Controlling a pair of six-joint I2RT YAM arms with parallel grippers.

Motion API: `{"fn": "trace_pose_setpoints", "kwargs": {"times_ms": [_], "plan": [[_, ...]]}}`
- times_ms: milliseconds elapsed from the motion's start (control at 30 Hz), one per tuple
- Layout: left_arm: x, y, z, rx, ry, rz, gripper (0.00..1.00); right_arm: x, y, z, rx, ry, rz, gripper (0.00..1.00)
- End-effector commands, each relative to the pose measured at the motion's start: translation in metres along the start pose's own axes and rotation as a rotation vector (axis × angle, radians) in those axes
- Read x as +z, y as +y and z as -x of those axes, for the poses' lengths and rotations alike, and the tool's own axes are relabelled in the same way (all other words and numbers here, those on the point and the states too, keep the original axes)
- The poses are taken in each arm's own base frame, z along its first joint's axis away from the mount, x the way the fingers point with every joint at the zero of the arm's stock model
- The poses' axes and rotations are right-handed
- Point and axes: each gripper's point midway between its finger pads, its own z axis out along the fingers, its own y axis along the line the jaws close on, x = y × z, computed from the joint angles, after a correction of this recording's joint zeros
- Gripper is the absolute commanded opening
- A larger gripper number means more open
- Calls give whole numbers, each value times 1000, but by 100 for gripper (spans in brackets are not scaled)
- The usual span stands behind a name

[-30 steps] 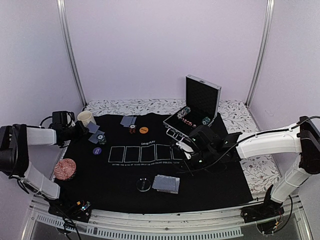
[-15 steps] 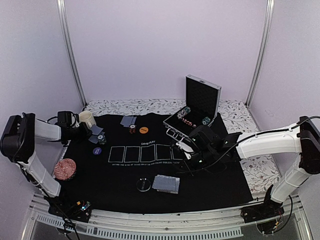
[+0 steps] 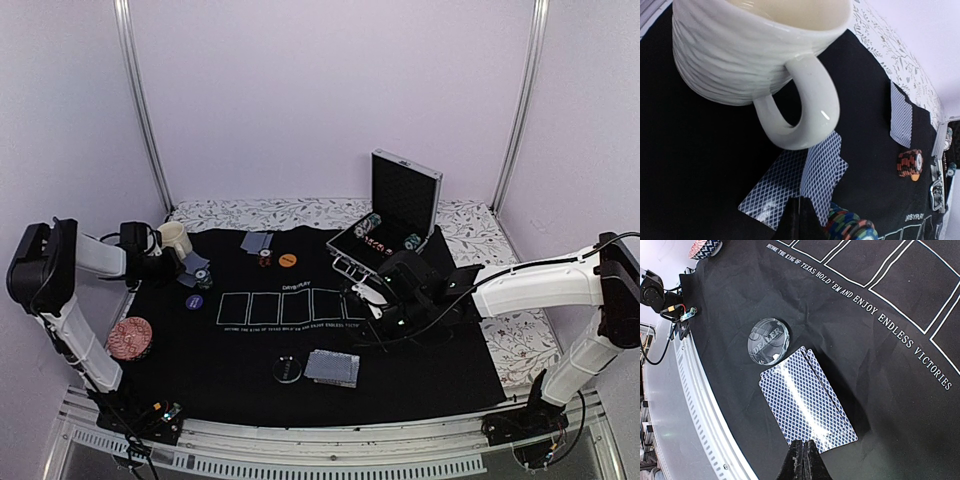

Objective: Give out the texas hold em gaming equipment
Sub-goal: Distribute the poker card in the small blind area.

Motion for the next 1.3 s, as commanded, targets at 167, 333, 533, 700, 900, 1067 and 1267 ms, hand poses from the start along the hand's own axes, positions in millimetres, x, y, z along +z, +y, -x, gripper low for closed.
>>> {"fn": "trace_pose_setpoints", "kwargs": {"times_ms": [167,333,533,700,900,1067,1267], "plan": [[10,1,-8,40,46,26,0,0,-4,-1,5,8,-7,3],[12,-2,-15,49,65,25,0,1,-5,-3,8,12,-9,3],[10,3,-14,49,63,58,0,0,-4,-1,6,5,-9,3],[3,6,-7,61,35,97,17,0,-5,-3,10,8,-9,4],[-5,3,4,75,6,116,21,0,-4,-2,9,8,-6,4],[-19,-4,16,84,-40,118,25,-1,-5,-2,12,6,-16,8],[-59,-37,35,112,-171,90,35,-3,-18,1,35,2,-95,28]]}}
